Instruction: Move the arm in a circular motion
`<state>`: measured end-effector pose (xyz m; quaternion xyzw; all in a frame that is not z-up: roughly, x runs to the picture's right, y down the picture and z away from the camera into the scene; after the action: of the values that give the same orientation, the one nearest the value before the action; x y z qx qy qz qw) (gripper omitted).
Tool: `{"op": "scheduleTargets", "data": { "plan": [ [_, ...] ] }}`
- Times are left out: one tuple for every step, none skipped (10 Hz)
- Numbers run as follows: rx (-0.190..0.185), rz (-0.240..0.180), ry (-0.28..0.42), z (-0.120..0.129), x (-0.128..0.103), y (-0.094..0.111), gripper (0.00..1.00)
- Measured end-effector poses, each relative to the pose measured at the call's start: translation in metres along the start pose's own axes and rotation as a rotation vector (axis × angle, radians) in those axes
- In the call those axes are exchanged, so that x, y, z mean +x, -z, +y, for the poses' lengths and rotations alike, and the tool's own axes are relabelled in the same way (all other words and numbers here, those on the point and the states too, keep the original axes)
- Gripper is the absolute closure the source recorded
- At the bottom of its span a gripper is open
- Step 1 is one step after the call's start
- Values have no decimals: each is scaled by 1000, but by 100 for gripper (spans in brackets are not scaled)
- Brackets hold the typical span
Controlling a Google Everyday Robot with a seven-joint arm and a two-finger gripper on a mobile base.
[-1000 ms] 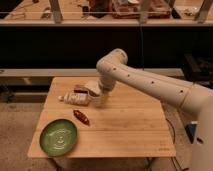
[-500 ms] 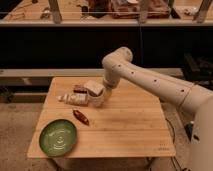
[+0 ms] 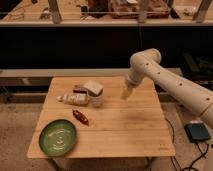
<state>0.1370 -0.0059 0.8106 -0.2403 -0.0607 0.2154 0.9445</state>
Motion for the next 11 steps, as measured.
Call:
{"op": "scheduleTargets", "data": {
  "plan": [
    [2,-5,-41,-5,4,-2,57],
    [4,-9,-87,-10,15,-3,67],
    [6,-11,-139,-7,31,-3,80],
    [7,-11,-167,-1,40,-2,88],
    [8,-12,-194,12,47,0,96],
    [10,-6,-220,29,56,3,100],
    [8,8,-254,58,70,8,100],
    [3,23,-279,80,81,12,100],
    [-4,35,-299,99,87,15,100],
    [-19,54,-329,127,95,19,100],
    [-31,66,-349,146,102,22,100]
  ]
}}
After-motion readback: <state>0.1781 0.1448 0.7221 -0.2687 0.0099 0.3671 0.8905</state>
